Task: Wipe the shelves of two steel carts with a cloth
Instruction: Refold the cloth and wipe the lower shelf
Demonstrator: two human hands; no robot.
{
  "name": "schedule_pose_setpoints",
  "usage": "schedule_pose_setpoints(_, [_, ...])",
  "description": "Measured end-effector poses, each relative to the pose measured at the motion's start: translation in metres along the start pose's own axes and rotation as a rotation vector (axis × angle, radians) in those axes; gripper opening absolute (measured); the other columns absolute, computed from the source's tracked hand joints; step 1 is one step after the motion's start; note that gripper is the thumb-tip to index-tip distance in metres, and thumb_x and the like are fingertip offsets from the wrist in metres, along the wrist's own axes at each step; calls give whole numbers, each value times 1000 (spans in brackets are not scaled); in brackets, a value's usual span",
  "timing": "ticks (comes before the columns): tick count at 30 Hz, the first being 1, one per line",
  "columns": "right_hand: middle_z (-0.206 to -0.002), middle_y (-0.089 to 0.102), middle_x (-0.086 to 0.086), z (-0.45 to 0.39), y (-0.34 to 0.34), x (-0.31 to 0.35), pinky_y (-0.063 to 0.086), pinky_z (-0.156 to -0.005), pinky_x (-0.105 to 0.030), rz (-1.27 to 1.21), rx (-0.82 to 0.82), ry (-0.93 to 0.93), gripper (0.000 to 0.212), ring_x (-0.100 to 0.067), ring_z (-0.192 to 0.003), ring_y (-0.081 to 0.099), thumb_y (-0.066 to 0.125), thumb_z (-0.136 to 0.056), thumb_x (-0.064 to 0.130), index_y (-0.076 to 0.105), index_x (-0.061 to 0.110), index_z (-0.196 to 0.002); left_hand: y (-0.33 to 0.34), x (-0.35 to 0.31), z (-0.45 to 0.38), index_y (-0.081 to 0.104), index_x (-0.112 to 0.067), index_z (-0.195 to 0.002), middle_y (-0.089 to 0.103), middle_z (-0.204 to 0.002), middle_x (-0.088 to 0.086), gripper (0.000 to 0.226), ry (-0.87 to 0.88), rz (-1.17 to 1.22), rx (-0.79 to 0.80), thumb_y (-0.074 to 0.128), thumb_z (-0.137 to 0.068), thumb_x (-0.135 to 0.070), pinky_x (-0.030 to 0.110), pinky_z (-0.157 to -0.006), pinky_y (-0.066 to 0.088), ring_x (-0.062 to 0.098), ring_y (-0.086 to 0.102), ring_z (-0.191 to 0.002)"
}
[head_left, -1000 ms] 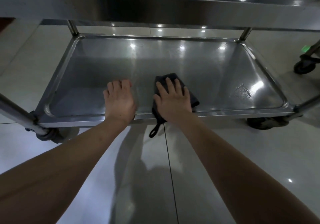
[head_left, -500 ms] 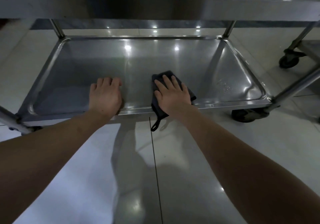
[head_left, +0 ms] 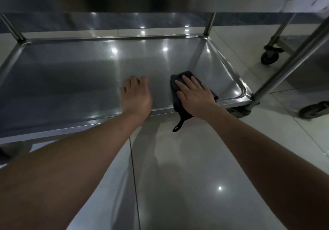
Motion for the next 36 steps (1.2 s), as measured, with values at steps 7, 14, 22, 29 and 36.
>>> schedule_pose_setpoints(7, [-176, 8, 2, -4, 6, 41, 8, -128, -50, 22, 6, -68, 58, -27, -162, 1, 24, -110, 47, 17, 35, -167, 6, 10, 2, 53, -14, -113, 53, -110, 17, 36, -59, -58, 23, 56, -79, -4, 44, -81, 36, 39, 48, -102])
schedule_pose_setpoints(14, [-176, 10, 0, -91, 2, 53, 8, -128, -53, -22, 22, -210, 56, -27, -162, 5, 22, -111, 47, 21, 37, -166, 9, 5, 2, 50, -16, -117, 48, -111, 15, 47, 12, -120, 10, 61, -72, -9, 45, -82, 35, 36, 44, -101])
schedule_pose_setpoints(22, [-175, 14, 1, -107, -13, -71, 10, -127, -53, -45, -29, 24, 58, -26, -161, 10, 21, -107, 47, 25, 34, -164, 1, -5, 3, 49, -15, -123, 43, -116, 15, 49, -29, -109, 53, 48, -75, -5, 45, -91, 30, 35, 38, -108])
schedule_pose_setpoints(29, [-174, 21, -3, -17, 1, -37, 17, -125, -52, -6, -69, -65, 66, -32, -160, 17, 19, -101, 49, 31, 32, -164, 2, -7, 4, 49, -15, -121, 43, -116, 16, 35, -33, -56, 59, 36, -89, -22, 45, -91, 29, 34, 38, -107])
schedule_pose_setpoints(36, [-176, 8, 1, -85, -1, 20, 3, -127, -56, -64, 47, -217, 56, -27, -162, 1, 22, -111, 47, 20, 37, -166, 2, -9, 9, 50, -14, -119, 44, -113, 16, 58, 40, -95, 51, 19, -76, -39, 47, -89, 32, 35, 40, -104])
Point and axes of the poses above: each hand's wrist, its own z-axis away from the middle knuckle, its own y-axis out of the palm, x = y × z, the point moved 5 cm from there along -z, towards the middle knuckle
